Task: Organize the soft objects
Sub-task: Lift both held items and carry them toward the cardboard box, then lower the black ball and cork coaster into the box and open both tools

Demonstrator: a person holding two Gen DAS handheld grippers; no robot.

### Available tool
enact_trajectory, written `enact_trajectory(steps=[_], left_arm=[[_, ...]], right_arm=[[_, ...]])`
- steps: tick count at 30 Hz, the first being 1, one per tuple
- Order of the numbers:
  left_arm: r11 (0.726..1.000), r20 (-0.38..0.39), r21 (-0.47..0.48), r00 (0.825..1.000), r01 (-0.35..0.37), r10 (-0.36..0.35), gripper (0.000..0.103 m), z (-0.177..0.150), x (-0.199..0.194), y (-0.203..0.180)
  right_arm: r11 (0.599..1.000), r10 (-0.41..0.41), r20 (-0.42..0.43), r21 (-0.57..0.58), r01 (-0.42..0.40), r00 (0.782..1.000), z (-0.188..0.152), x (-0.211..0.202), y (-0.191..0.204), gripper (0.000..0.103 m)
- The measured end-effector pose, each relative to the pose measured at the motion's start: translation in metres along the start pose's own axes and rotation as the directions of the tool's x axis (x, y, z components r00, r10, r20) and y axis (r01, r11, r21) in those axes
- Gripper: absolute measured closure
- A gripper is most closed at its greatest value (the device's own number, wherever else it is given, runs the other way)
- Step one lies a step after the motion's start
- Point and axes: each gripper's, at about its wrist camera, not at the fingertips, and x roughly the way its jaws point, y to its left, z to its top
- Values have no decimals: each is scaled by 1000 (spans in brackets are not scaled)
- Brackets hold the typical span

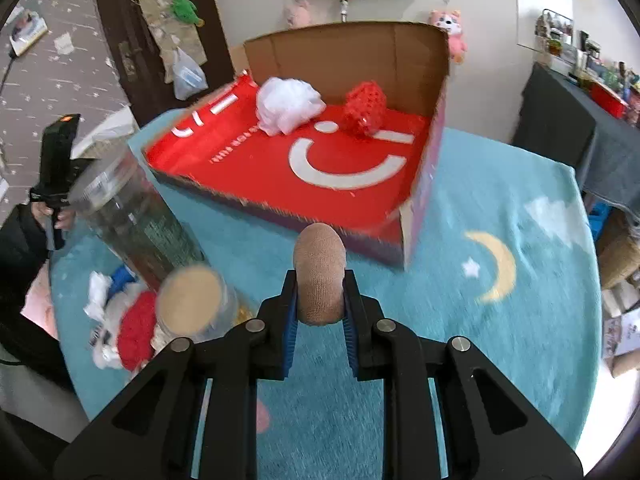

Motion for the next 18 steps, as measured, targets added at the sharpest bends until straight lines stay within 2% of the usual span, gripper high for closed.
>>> enact_trajectory(steps=[6, 10, 14, 18], left_arm=[[999, 27, 46, 1000, 15, -16, 76, 22, -3, -8], [999, 63, 32, 997, 39, -41, 76, 41, -1, -14], [998, 70, -11, 995, 68, -67, 75, 64, 6, -23], [998, 20, -51, 1000, 20, -19, 75, 92, 24, -31]], right_arm=[[999, 40, 22, -24, -40, 999, 23, 4, 2, 84], [998, 61, 46, -17, -60, 997, 43, 8, 6, 84], [1000, -8, 21, -25, 8, 1000, 72, 25, 17, 84], [995, -95, -46, -18, 95, 994, 97, 47, 23, 83]])
